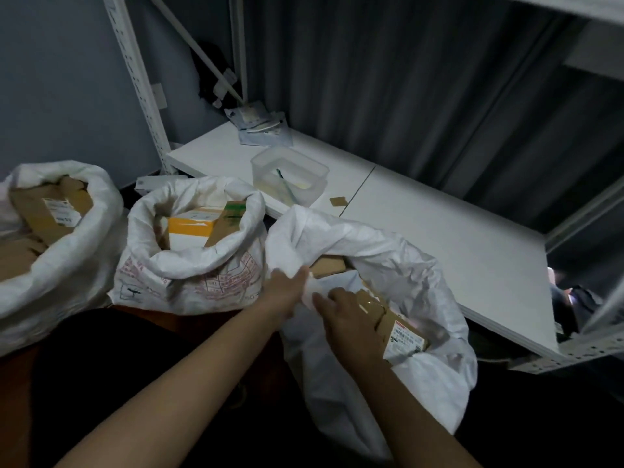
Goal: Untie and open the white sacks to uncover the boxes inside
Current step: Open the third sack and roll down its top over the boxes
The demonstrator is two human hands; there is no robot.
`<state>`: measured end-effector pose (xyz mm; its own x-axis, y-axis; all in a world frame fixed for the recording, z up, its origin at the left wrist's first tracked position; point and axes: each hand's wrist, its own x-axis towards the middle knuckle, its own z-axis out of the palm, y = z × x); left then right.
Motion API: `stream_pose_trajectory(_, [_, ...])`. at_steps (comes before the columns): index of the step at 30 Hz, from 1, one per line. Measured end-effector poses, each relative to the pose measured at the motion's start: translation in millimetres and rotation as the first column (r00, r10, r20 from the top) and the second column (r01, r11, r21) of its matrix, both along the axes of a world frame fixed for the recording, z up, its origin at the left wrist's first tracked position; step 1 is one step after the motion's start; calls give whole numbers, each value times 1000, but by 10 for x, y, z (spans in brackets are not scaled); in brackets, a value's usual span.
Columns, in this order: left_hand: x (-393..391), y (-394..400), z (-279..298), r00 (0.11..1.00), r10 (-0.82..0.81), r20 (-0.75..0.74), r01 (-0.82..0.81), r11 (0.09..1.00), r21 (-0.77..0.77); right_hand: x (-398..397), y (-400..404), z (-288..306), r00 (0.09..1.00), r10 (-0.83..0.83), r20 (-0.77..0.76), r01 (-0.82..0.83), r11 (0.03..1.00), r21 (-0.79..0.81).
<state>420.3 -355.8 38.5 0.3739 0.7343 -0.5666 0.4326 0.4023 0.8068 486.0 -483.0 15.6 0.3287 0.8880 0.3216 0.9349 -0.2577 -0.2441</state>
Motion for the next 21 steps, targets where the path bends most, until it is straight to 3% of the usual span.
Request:
stream_pose_trajectory(2, [-23, -91, -97, 1000, -9, 18, 10, 997, -77, -76, 75, -12, 995, 100, 12, -99, 995, -24])
stream_pose_trajectory(4, [-29, -56, -146, 995, 95, 20, -95, 995, 2, -110, 90, 7, 985, 120, -124, -121, 993, 0])
stream_pose_trajectory(6, [0, 10, -197, 981, 180, 67, -181, 983, 11, -139, -69, -11, 934, -16, -357, 24, 1000, 20])
stream_pose_trajectory(8, [27, 29, -231, 948, 248, 198, -222, 964, -145, -213, -350, -87, 863, -187, -470, 191, 981, -38])
stream_pose_trajectory(10, [30, 4, -234, 879, 310, 363, -196, 928, -317, -320, -587, -190, 869, -176, -463, 169, 984, -59])
stream_pose_trajectory(12, [-10, -21, -253, 825, 371, 426, -203, 899, -389, -300, -697, -299, 922, -117, -368, 107, 993, -48])
stream_pose_trajectory(14, [-37, 0, -299, 829, 411, 381, -261, 885, -387, -171, -641, -299, 961, -98, -259, 97, 995, -16])
stream_pose_trajectory(15, [-51, 5, -291, 876, 382, 294, -284, 902, -325, -133, -588, -240, 969, -108, -224, 103, 994, -37])
stream_pose_trajectory(17, [-68, -82, -265, 969, 233, 80, -216, 960, -179, -53, -467, -153, 992, -97, -79, 88, 990, -112])
stream_pose_trajectory(18, [-69, -170, -236, 984, 172, 46, -161, 971, -178, -38, -402, -121, 993, -88, -75, 77, 986, -147])
stream_pose_trajectory(21, [-63, -355, -258, 983, 108, 150, -73, 973, -219, 96, -317, -192, 997, 14, -79, -29, 979, -200])
